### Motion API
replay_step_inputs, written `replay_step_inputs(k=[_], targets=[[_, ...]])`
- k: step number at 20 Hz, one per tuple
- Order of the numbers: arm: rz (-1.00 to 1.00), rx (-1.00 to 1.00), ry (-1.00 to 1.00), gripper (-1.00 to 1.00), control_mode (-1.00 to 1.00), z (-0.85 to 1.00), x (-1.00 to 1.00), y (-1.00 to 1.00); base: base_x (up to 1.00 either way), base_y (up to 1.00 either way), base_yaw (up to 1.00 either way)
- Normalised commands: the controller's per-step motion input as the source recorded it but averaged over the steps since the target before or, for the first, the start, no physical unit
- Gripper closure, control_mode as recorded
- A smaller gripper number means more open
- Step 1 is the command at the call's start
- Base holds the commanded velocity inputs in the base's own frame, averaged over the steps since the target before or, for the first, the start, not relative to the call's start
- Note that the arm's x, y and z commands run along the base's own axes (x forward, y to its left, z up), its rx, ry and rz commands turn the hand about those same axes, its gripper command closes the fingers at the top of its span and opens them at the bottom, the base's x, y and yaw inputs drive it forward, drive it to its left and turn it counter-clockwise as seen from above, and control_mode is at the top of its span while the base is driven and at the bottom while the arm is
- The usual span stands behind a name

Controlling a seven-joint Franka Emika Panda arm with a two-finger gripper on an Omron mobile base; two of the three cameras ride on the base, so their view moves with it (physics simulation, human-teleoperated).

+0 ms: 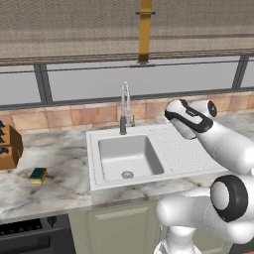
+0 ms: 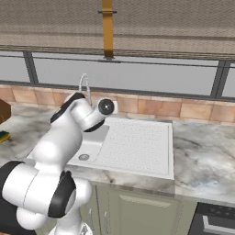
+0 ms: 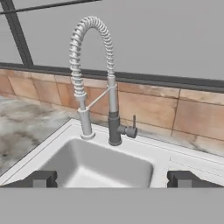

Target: Soak the sponge with water for a few seconds and then drop it inside the sink.

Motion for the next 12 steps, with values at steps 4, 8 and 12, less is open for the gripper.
replay_step_inputs(k=[4,8,12], targets=[[0.14,0.00,-0.08,-1.00,-1.00,0.00,-0.05,0.00,0.00,0.00,0.00],[0.18,0.00,-0.05,-1.00,-1.00,0.00,-0.03,0.00,0.00,0.00,0.00],[0.17,0.00,-0.03,-1.00,-1.00,0.00,-0.06,0.00,0.00,0.00,0.00]])
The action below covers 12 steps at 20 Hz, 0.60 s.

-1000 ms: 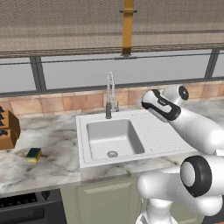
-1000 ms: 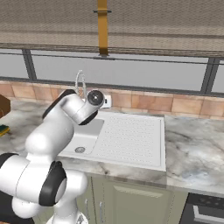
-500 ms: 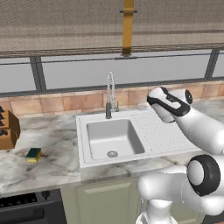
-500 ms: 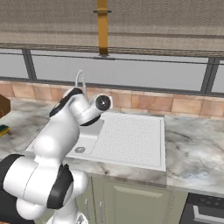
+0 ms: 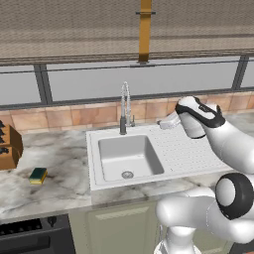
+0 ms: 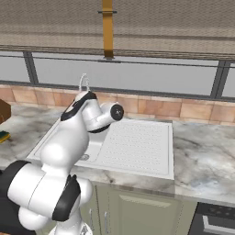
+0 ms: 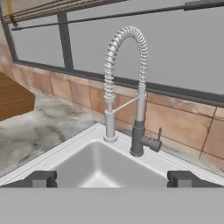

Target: Soak the sponge with water for a few seconds and then drop it inside the sink.

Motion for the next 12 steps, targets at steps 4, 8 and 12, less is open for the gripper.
replay_step_inputs(k=[4,8,12], targets=[[0.18,0.00,-0.06,-1.00,-1.00,0.00,-0.02,0.05,0.00,0.00,0.00],[0.11,0.00,-0.09,-1.00,-1.00,0.01,-0.01,0.08,0.00,0.00,0.00],[0.02,0.00,-0.10,-1.00,-1.00,0.01,-0.02,0.11,0.00,0.00,0.00]])
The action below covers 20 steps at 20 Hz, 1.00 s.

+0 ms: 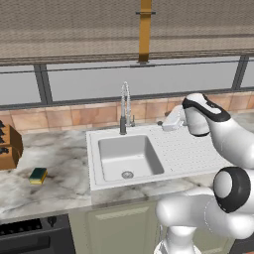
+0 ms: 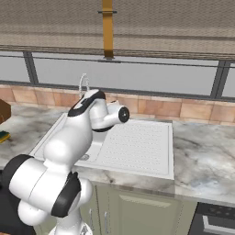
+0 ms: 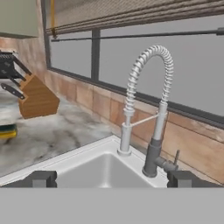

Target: Soak the sponge with water for a few seconds and then drop it inside the sink.

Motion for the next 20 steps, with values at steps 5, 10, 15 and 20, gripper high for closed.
replay_step_inputs(k=[5,10,15,20], targets=[[0.00,0.00,-0.10,-1.00,-1.00,0.00,0.00,0.12,0.00,0.00,0.00],[-0.01,0.00,-0.05,-1.00,-1.00,0.00,0.00,0.12,0.00,0.00,0.00],[0.00,0.01,-0.02,-1.00,-1.00,0.00,0.00,-0.01,0.00,0.00,0.00],[0.00,0.01,-0.01,-1.00,-1.00,-0.01,0.00,-0.01,0.00,0.00,0.00]])
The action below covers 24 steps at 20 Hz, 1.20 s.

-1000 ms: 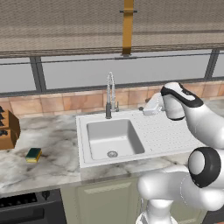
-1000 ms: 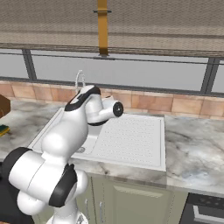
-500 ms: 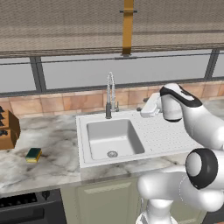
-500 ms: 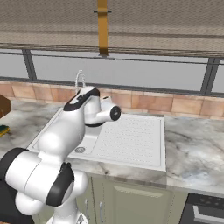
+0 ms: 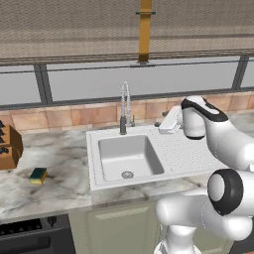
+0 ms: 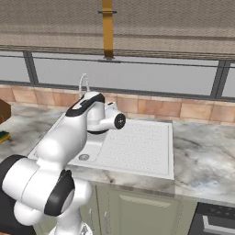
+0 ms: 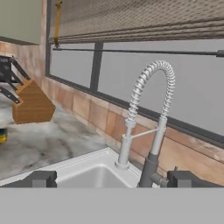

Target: Soak the sponge with water for a few seconds and then drop it inside the sink.

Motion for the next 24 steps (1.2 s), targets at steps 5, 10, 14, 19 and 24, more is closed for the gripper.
replay_step_inputs(k=[5,10,14,19,24], targets=[[-0.01,0.00,-0.01,-1.00,-1.00,0.00,0.00,0.04,0.00,0.00,0.00],[0.00,0.01,-0.05,-1.00,-1.00,-0.02,0.00,0.15,0.00,0.00,0.00],[0.00,0.01,-0.05,-1.00,-1.00,-0.09,0.00,0.12,0.00,0.00,0.00],[0.00,0.01,-0.06,-1.00,-1.00,-0.19,0.01,0.02,0.00,0.00,0.00],[0.00,0.00,-0.03,-1.00,-1.00,-0.24,0.07,0.00,0.00,0.00,0.00]])
